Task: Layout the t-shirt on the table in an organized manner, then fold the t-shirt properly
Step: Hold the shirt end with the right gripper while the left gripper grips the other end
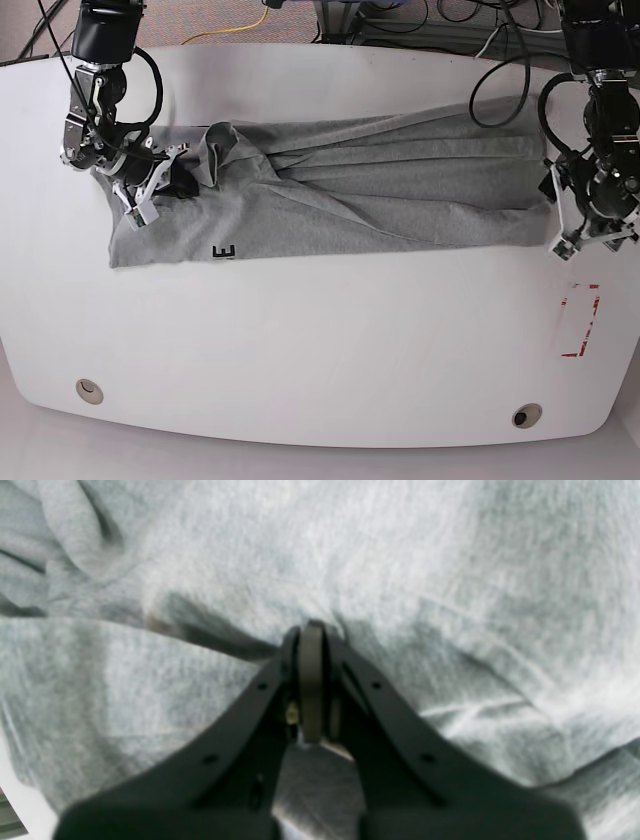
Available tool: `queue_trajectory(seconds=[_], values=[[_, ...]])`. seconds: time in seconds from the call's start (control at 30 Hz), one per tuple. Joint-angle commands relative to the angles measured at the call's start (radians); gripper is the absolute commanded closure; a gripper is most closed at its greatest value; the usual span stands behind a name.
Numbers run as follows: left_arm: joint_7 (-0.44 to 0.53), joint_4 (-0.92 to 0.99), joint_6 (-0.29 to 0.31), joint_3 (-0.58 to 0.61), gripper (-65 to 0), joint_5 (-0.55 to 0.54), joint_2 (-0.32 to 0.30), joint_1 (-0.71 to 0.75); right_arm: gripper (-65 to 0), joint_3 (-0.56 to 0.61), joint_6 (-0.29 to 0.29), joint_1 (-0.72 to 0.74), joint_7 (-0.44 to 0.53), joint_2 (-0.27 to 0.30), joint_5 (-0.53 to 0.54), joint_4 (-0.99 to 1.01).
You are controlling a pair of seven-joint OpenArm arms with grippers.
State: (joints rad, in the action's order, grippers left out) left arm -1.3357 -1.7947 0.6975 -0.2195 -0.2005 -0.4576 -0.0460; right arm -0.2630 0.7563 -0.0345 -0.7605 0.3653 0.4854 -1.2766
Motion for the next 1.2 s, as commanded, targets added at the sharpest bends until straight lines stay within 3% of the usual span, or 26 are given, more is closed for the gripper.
queue_trajectory(seconds=[0.0,0.23,0.4,0.93,1.17], values=[[0.011,-0.014,0.001,-0.033,-49.7,0.0,-0.011,-0.058,-1.7,0.003,-0.058,-0.018,-0.126,0.001,-0.153,0.019],[0.018,0.141,0.001,-0.071,-49.2,-0.001,0.039,-0.196,-1.7,0.003,-0.058,-0.018,-0.126,-0.005,-0.153,0.019],[0.086,0.302,0.001,-0.071,-49.2,0.0,0.089,-0.283,-1.7,0.003,-0.058,-0.018,-0.126,-0.01,-0.153,0.019],[0.25,0.735,0.001,-0.067,-49.2,0.003,0.125,-0.418,-1.7,0.003,-0.058,-0.021,-0.126,-0.033,-0.153,0.021],[0.264,0.826,0.001,-0.064,-49.2,0.005,0.127,-0.441,-1.7,0.003,-0.058,-0.023,-0.126,-0.035,-0.153,0.021]])
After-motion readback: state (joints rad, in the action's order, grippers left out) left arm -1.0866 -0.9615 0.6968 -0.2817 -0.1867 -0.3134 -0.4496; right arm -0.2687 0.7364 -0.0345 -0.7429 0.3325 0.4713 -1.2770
